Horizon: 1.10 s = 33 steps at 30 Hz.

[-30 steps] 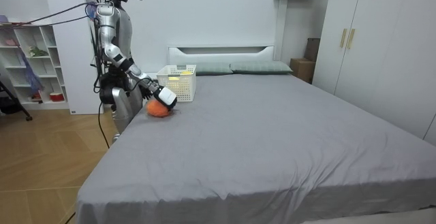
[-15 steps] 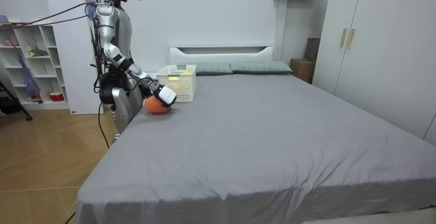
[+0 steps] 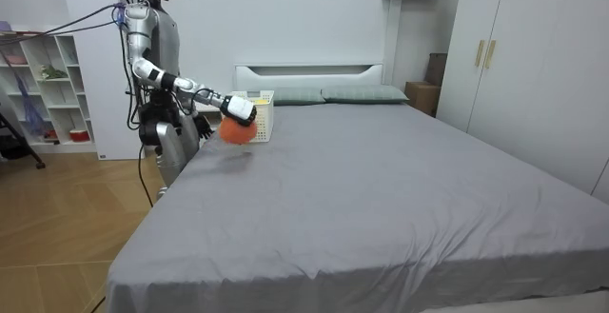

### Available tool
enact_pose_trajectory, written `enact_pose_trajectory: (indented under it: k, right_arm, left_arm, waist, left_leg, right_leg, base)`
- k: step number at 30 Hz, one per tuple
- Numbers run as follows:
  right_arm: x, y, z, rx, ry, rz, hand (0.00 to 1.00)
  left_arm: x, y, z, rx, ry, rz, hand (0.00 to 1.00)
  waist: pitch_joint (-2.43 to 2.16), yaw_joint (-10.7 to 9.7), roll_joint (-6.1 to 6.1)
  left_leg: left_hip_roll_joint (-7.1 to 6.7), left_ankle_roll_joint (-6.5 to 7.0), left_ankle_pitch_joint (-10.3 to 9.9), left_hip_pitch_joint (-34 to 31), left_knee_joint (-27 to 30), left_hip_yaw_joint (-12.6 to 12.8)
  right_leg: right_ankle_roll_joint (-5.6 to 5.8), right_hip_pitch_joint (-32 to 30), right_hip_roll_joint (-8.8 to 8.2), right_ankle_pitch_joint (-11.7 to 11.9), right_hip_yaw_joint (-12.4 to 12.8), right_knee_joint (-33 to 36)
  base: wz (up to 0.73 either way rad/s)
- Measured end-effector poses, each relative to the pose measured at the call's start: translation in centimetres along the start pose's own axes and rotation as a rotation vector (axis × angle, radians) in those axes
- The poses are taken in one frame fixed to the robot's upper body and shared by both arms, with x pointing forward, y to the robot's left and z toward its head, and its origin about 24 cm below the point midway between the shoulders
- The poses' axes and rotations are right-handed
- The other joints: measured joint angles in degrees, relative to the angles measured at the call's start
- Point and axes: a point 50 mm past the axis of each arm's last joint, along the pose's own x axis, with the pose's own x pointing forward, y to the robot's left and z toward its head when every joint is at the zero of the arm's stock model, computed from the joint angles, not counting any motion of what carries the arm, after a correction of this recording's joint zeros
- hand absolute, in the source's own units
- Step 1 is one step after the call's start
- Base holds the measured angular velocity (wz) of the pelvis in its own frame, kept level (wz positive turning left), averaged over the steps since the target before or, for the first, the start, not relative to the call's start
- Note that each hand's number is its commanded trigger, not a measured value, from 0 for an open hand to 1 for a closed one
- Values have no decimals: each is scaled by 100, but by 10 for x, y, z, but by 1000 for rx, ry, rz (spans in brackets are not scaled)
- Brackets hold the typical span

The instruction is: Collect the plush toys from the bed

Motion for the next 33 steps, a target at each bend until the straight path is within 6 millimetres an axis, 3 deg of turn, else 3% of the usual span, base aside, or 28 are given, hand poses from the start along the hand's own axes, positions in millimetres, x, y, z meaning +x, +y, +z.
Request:
enact_pose_trajectory:
  k: [5,13,18,20,27,33]
  right_arm:
    - [-2,-22,15,31,-61,-104,100]
    - [0,-38,43,4,-134,-154,100]
    - [7,-48,62,6,-198,-188,100]
    - [6,-52,73,2,-241,-206,100]
    - [8,-54,93,12,-316,-207,100]
    - [9,-39,106,6,-354,-157,100]
  left_arm:
    - [0,1,-7,0,28,-10,0]
    - [-2,2,-8,-14,24,-12,0]
    - [-3,0,-8,-6,20,-20,0]
    - [-3,1,-6,14,6,-21,0]
    - [-3,-1,-4,27,-11,-18,0]
    - [-4,-1,-4,70,-24,-14,0]
  waist:
    - [-11,20,8]
    - [-14,54,24]
    - [-17,170,37]
    - [-17,331,36]
    - [1,594,-34]
    - [-22,722,-116]
  left_leg:
    - [-6,1,0,291,-65,7]
    - [-8,1,1,391,-30,7]
    - [-6,0,0,491,-43,8]
    - [-3,0,0,500,-44,8]
    - [-3,-5,1,577,-79,-45]
    - [-21,-5,0,519,-84,-119]
  right_leg:
    - [6,248,0,-4,35,0]
    - [6,366,1,-4,46,10]
    - [6,451,3,-4,41,8]
    - [6,457,6,-4,43,13]
    - [7,549,11,-4,-5,0]
    - [7,546,26,-4,-125,-1]
  base:
    - [-1]
    - [-1]
    - [0]
    - [0]
    - [3]
    - [5]
